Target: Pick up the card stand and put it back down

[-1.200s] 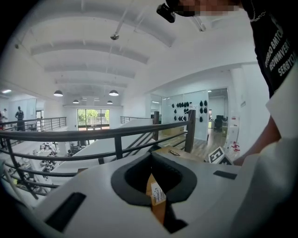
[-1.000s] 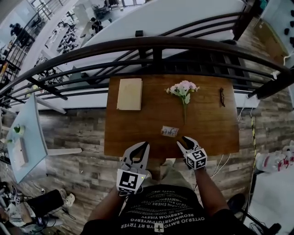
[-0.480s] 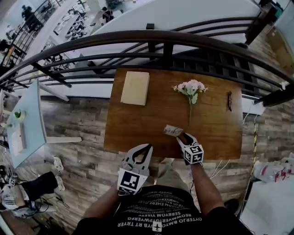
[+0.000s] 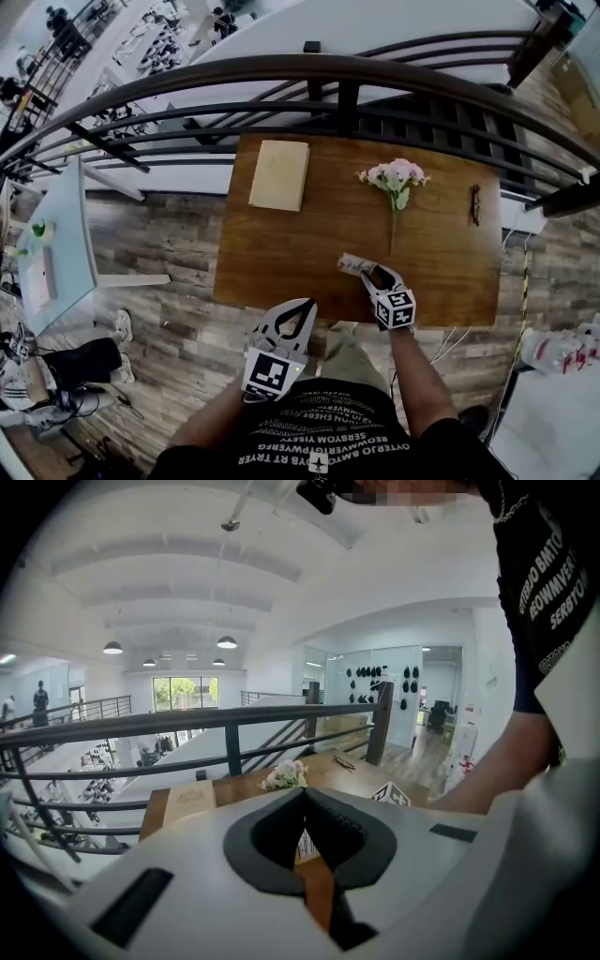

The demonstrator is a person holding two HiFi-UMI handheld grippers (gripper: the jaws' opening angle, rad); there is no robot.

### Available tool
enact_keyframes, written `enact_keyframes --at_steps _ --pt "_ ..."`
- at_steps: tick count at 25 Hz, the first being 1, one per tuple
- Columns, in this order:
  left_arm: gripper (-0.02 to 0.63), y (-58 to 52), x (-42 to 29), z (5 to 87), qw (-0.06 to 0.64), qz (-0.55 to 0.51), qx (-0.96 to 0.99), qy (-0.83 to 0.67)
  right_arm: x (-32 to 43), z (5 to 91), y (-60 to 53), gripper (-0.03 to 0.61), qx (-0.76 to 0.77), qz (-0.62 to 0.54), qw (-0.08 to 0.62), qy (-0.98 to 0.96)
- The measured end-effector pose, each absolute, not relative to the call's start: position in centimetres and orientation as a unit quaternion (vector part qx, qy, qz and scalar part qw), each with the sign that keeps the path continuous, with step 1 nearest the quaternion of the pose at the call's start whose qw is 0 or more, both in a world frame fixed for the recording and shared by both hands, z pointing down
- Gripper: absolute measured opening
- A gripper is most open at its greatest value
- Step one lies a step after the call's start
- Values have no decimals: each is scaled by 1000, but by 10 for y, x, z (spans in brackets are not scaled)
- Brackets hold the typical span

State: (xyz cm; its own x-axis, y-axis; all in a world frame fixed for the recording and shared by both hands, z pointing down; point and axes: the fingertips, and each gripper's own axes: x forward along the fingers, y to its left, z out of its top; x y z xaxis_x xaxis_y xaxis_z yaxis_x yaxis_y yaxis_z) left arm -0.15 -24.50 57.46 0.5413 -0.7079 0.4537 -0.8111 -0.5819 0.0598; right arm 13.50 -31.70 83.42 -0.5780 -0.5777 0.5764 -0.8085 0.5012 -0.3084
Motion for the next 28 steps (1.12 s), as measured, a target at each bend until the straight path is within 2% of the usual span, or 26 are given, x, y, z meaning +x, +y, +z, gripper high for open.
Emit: enact_keyframes --at_steps 8,17,28 --pt "23 -238 -9 583 137 214 863 -436 128 839 -320 173 418 266 186 -848" --pt "23 -228 -23 589 136 235 859 -433 125 836 -317 143 404 216 202 -866" --pt "23 -227 -26 586 128 235 859 -436 133 831 -311 140 402 241 184 -864"
